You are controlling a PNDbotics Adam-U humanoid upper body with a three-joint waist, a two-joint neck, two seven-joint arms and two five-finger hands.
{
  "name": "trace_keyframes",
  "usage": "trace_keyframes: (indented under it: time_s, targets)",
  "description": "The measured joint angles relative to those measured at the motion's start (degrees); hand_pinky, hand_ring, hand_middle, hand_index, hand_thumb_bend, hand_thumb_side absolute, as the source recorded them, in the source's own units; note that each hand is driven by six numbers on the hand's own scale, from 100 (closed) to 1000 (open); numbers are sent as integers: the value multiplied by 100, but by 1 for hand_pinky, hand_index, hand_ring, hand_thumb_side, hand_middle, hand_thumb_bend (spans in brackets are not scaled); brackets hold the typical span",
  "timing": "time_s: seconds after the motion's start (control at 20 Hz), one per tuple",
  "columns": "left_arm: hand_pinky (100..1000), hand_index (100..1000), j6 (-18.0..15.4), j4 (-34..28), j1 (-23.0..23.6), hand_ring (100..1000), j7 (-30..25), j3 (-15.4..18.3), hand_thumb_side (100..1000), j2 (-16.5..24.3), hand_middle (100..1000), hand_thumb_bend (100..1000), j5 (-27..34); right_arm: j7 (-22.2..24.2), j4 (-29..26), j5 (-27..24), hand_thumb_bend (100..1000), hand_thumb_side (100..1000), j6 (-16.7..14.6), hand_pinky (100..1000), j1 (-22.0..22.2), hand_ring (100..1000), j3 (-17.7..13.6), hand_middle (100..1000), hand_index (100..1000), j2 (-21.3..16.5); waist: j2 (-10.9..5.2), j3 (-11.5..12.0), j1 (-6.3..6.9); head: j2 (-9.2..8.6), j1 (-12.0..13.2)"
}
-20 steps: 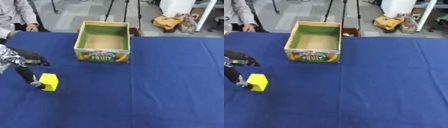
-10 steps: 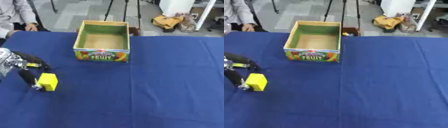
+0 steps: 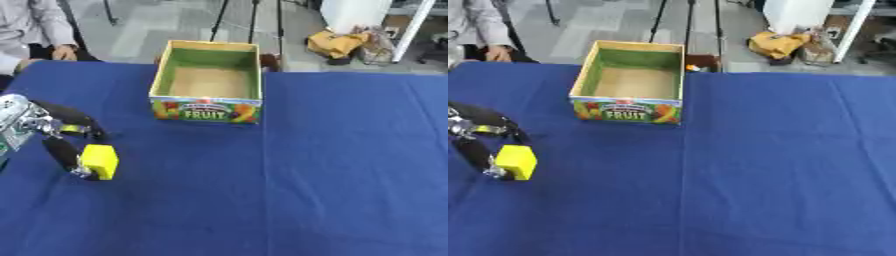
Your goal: Pick up objects on the table and place them in the box.
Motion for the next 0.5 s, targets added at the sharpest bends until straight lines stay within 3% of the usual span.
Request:
trace_keyframes:
  time_s: [0.35,0.5]
  targets:
    - [791,940,48,-250,82,830,-40,-109,669,4,808,537,-4,-10,0,-17,100,973,10,770,1,852,-1,742,867,3,0,2,1,0,1]
    - [763,920,63,-258,106,802,-49,-142,669,5,768,483,-14,-11,0,-20,100,973,10,771,1,852,-2,742,867,4,0,0,-1,0,5]
